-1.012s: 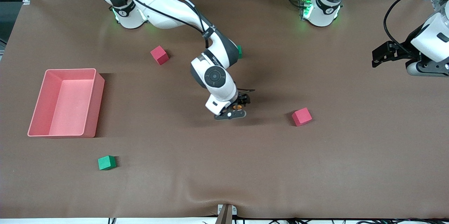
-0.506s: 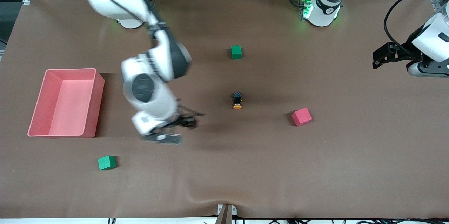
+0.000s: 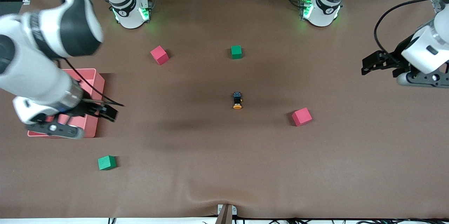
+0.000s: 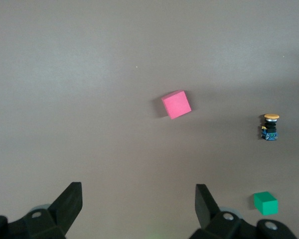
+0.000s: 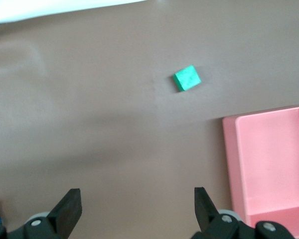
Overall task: Place and upright button with both arms
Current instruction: 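Retract the right gripper while the left gripper reaches toward the button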
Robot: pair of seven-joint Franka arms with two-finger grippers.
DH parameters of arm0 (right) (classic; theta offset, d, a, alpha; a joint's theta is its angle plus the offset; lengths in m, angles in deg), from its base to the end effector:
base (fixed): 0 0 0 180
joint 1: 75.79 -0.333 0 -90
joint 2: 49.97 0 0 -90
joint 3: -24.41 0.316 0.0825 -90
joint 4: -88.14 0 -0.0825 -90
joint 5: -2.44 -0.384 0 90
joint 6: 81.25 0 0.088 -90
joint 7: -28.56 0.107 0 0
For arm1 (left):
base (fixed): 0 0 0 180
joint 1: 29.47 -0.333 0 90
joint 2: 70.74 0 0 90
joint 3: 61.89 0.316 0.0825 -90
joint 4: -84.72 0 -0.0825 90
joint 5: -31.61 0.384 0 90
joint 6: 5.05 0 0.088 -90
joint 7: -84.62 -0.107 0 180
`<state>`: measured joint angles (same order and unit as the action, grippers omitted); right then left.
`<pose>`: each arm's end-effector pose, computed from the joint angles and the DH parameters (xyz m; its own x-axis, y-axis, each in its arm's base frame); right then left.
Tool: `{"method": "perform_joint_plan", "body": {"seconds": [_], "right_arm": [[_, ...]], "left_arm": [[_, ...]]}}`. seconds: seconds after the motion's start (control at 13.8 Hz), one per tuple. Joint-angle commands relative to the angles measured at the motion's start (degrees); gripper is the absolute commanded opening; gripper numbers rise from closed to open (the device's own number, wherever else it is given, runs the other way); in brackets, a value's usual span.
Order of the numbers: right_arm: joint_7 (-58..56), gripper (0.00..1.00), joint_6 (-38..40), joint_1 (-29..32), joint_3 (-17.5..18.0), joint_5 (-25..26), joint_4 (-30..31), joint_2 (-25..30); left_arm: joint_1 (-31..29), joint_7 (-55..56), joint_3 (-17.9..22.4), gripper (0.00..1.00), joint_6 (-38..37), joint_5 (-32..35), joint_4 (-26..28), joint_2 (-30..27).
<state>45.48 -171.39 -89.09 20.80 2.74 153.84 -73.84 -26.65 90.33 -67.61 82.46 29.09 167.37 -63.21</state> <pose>0.6644 0.1226 0.5683 0.9926 -0.1201 0.0192 -0.1206 -0.9924 0.0263 0.5835 -0.0884 0.6063 0.9974 -0.0510 -0.0513 -0.0483 -0.9975 0.0522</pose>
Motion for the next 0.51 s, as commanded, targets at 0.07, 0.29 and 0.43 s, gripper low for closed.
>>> {"method": "perform_joint_plan", "body": {"seconds": [0.07,0.29,0.43], "right_arm": [[-3.83,1.0,4.45,8.72,5.37,0.93,1.88,5.13],[-4.0,1.0,9.71,12.06,4.93,-1.96,3.37,11.7],[-3.83,1.0,8.85,12.42,5.02,-1.97,10.46,17.76]], "left_arm": [[4.63,3.42,-0.16,1.0,0.56,-0.73,-0.48,4.32],[10.87,6.24,-0.25,1.0,0.74,-0.9,-1.35,10.72],[13.6,6.07,-0.42,1.0,1.26,-1.08,-4.77,16.61]]}}
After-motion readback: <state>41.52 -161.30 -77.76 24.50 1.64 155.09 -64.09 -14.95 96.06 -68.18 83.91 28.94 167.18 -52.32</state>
